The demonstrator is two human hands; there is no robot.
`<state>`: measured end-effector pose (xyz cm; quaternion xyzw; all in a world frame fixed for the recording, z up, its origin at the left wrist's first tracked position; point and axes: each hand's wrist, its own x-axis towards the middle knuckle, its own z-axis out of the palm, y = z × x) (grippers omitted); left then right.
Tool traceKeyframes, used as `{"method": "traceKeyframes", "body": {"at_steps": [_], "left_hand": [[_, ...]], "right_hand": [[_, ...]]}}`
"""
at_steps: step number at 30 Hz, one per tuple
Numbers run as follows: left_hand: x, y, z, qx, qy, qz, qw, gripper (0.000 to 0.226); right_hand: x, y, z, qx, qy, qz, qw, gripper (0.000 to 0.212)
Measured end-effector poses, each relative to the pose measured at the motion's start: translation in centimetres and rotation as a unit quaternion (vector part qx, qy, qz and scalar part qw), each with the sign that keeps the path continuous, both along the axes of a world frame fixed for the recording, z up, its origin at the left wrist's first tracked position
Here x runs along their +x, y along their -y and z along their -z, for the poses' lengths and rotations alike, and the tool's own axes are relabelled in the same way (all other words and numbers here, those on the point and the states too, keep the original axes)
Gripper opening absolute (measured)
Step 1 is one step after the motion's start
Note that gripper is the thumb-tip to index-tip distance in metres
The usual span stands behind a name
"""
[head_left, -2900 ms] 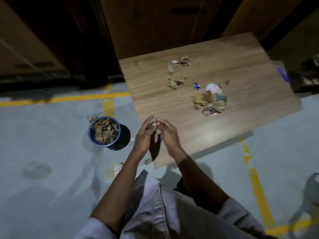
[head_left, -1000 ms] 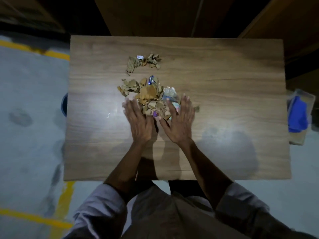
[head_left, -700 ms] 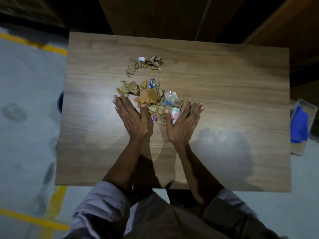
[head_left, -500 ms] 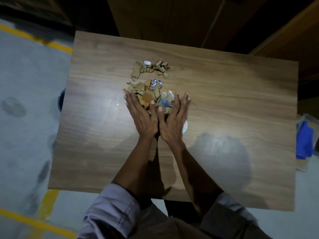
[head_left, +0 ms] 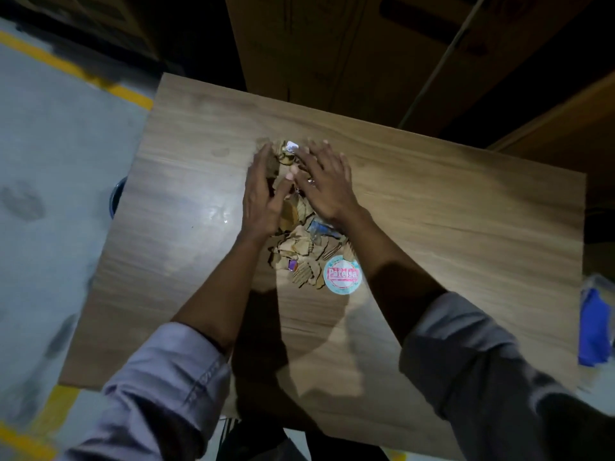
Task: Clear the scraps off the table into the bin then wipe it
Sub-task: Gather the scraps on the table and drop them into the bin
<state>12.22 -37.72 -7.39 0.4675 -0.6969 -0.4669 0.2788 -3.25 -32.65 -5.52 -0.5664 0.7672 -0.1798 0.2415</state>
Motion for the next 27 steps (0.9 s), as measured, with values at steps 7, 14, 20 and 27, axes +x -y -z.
{"method": "traceKeyframes", "body": {"at_steps": [7, 14, 20, 27], "left_hand": [[1.8, -0.5, 0.0, -0.036, -0.04, -0.023, 0.998, 0.066], [0.2, 3.0, -0.4, -0.11, 0.134, 0.161, 0.972, 0.072], [0.8, -1.7, -0.1, -0.12, 0.053, 0.147, 0.98, 0.058], [0.8, -6.1, 0.3, -0.045, -0.003, 0.052, 0.998, 0.059]], "right_hand": [[-0.2, -9.1, -1.5, -0.093, 0.094, 0.108, 0.985, 0.051], [3.8, -14.0, 1.3, -0.185, 0.163, 0.259, 0.934, 0.058], [7.4, -9.5, 0.5, -0.208, 0.206, 0.274, 0.916, 0.057], [7.8, -8.1, 1.0, -0.211, 0.208, 0.276, 0.914, 0.056]]}}
